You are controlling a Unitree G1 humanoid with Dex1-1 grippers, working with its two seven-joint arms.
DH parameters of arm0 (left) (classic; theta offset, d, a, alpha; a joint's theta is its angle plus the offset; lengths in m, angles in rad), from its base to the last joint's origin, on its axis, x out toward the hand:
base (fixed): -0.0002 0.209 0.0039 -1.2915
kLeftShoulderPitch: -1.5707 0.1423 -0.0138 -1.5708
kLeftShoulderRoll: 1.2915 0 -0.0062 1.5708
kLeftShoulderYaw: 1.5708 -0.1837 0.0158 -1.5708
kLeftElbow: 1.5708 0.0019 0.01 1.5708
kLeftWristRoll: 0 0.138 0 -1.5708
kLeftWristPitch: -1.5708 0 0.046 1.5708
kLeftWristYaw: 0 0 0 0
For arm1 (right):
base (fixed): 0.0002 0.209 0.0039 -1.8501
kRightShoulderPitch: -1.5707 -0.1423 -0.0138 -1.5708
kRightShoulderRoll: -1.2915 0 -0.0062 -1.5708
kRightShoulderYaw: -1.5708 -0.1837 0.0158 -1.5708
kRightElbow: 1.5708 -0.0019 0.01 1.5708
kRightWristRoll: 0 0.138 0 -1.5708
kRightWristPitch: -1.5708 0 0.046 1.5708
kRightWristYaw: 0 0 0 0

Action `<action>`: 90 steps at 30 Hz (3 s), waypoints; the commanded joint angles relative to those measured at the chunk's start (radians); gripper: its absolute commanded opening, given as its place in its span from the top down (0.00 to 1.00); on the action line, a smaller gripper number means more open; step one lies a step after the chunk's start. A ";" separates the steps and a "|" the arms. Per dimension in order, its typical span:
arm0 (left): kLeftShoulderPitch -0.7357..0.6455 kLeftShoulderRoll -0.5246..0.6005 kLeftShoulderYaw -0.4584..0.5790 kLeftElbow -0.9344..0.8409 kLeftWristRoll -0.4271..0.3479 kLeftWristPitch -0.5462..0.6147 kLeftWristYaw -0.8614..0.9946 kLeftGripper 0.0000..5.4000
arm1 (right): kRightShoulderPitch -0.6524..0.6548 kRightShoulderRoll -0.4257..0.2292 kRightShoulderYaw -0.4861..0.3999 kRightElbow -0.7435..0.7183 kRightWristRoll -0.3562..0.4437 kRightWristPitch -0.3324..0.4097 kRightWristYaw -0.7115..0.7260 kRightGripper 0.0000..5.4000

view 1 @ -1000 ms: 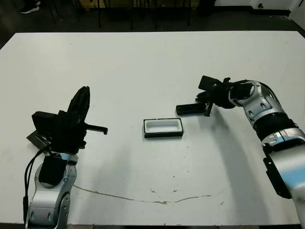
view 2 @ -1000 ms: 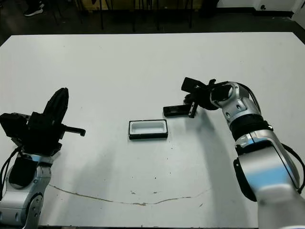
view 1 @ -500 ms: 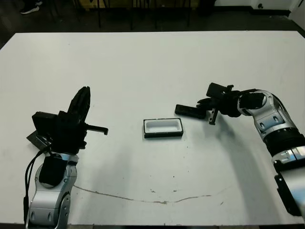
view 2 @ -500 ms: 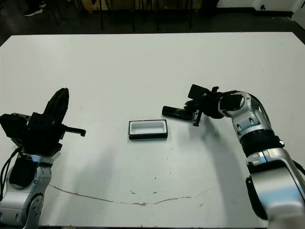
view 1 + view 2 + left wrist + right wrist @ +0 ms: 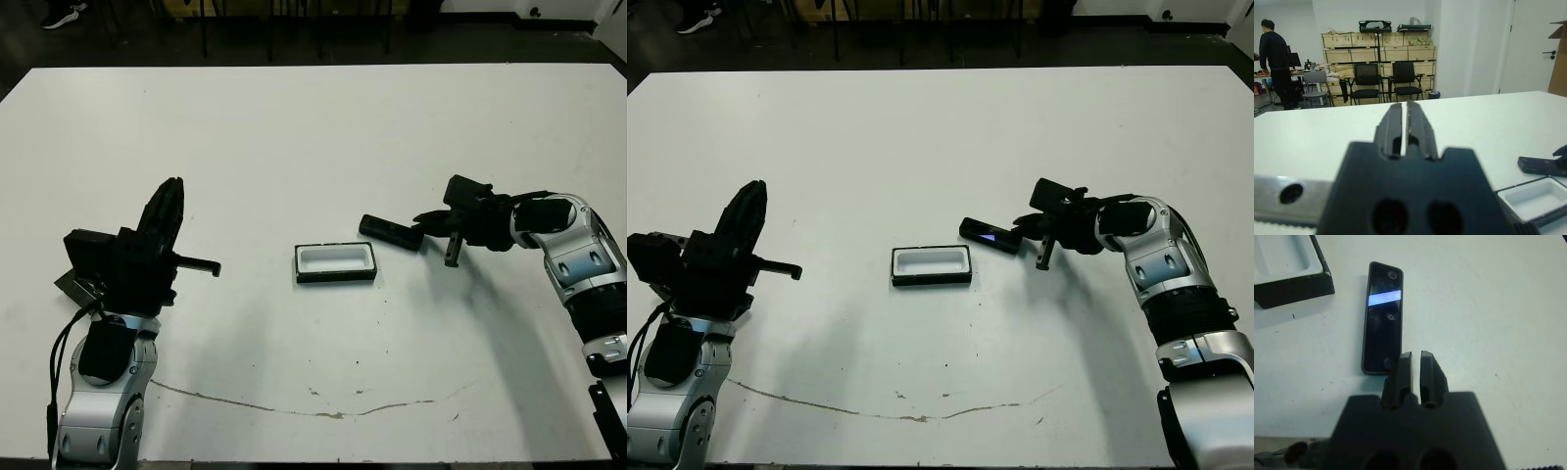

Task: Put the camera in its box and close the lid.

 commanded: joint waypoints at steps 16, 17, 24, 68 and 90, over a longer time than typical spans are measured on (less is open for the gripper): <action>0.023 0.007 0.003 0.014 0.003 0.007 -0.002 1.00 | 0.044 -0.014 -0.002 -0.023 0.060 0.006 0.035 1.00; 0.024 0.007 0.003 0.013 0.001 0.009 -0.002 1.00 | 0.047 -0.017 -0.004 -0.030 0.064 0.011 0.042 1.00; 0.023 0.005 0.005 0.020 -0.007 -0.002 -0.008 1.00 | 0.080 -0.040 -0.017 -0.102 0.085 0.085 0.064 1.00; 0.027 0.008 0.009 0.018 0.000 0.008 -0.011 1.00 | 0.260 -0.090 -0.154 -0.477 0.334 0.330 -0.066 0.41; 0.028 0.005 0.006 0.017 0.005 0.011 -0.006 1.00 | 0.255 -0.032 -0.082 -0.364 0.228 0.111 -0.078 0.00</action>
